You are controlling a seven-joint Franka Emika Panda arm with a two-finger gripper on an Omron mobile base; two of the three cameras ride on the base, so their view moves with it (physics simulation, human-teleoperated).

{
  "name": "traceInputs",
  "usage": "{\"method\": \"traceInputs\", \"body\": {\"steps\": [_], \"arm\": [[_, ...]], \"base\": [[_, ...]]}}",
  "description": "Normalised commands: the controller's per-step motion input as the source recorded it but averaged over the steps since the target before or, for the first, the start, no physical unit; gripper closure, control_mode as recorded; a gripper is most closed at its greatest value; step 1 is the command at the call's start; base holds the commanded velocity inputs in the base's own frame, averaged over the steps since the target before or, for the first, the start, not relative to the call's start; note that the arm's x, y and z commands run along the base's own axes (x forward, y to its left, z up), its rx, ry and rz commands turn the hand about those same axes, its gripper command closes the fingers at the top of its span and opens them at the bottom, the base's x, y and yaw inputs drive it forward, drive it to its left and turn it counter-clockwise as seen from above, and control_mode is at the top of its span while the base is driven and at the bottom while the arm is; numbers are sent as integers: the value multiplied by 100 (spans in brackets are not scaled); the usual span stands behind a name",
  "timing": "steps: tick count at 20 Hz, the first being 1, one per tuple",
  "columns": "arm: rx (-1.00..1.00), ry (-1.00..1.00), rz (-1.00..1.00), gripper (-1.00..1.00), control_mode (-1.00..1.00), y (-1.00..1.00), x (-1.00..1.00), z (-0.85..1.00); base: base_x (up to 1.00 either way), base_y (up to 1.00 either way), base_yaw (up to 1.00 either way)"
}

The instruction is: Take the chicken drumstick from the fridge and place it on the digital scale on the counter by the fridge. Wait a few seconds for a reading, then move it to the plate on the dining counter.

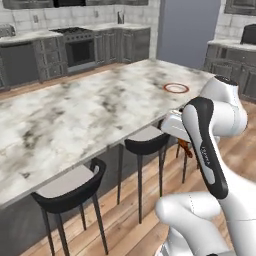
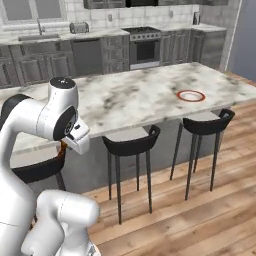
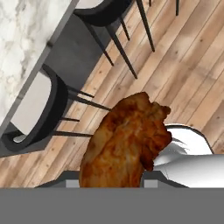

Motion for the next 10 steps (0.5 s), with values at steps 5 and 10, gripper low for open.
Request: {"method": "traceInputs", "body": {"steps": [5,10], "arm": [[0,0,0,100,100,0,0,0],[0,0,0,100,100,0,0,0]], "base": [[49,-100,42],[28,-100,42]]}}
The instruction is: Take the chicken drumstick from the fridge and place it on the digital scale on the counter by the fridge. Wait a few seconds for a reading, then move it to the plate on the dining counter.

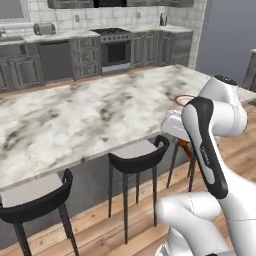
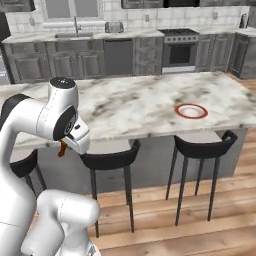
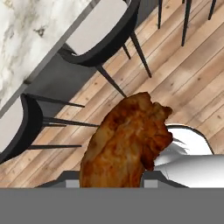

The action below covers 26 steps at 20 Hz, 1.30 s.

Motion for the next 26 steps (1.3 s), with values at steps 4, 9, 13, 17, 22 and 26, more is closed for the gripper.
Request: {"method": "traceInputs", "body": {"steps": [4,9,13,17,22,26], "arm": [[0,0,0,100,100,0,0,0],[0,0,0,100,100,0,0,0],[0,0,0,100,100,0,0,0],[0,0,0,100,100,0,0,0],[0,0,0,100,100,0,0,0],[0,0,0,100,100,0,0,0]], "base": [[29,-100,41],[31,-100,41],[33,-100,40],[52,-100,37],[77,-97,30],[99,-64,14]]}}
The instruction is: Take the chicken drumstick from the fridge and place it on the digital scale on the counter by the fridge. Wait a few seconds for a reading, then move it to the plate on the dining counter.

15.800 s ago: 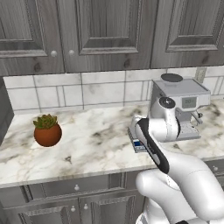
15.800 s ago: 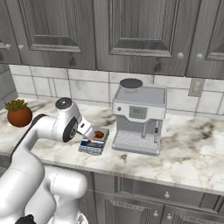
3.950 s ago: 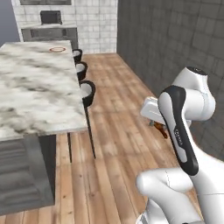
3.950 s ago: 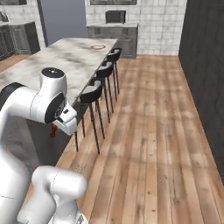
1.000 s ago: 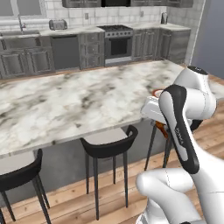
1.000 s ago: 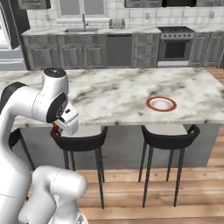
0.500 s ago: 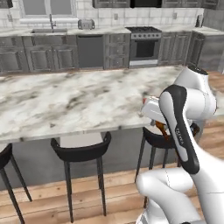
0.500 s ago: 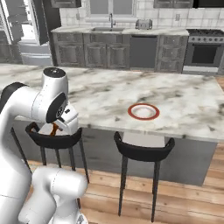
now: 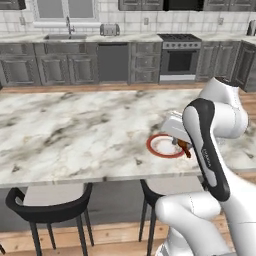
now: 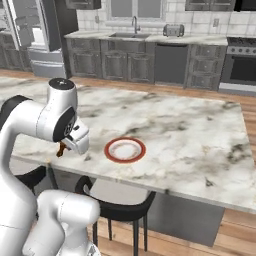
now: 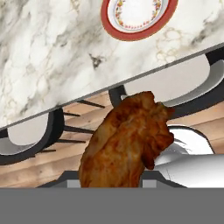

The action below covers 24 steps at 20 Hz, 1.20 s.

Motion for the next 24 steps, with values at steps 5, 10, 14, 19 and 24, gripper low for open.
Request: {"method": "traceInputs", "body": {"steps": [5,10,14,19,24], "arm": [[0,5,0,100,-100,-11,37,-11],[0,4,0,100,-100,-55,97,-30],[0,1,0,100,-100,-72,100,-38],[-2,0,0,100,-100,-45,99,-61],[-4,0,0,100,-100,-21,97,-69]], "base": [[59,-23,0],[0,0,0],[0,0,0],[0,0,0],[0,0,0]]}}
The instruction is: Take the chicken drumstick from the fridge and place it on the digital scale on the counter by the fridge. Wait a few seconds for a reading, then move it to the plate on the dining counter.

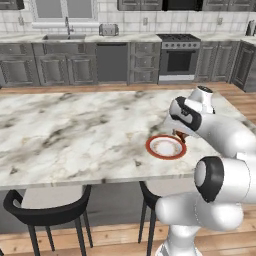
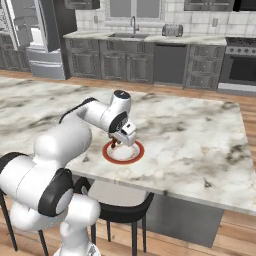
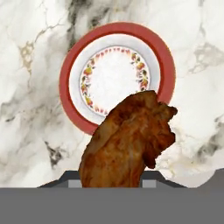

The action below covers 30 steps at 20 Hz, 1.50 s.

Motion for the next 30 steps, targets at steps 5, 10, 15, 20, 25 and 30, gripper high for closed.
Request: {"method": "traceInputs", "body": {"steps": [5,10,15,20,25,30], "arm": [[-2,11,0,100,-100,-7,92,-67],[0,20,1,100,-100,0,49,-67],[0,6,2,100,-100,0,25,-53],[0,0,3,100,-100,0,7,-49],[-1,0,3,-100,-100,0,0,-44],[0,0,2,-100,-100,0,2,-19]], "base": [[0,0,0],[0,0,0],[0,0,0],[0,0,0],[0,0,0],[0,0,0]]}}
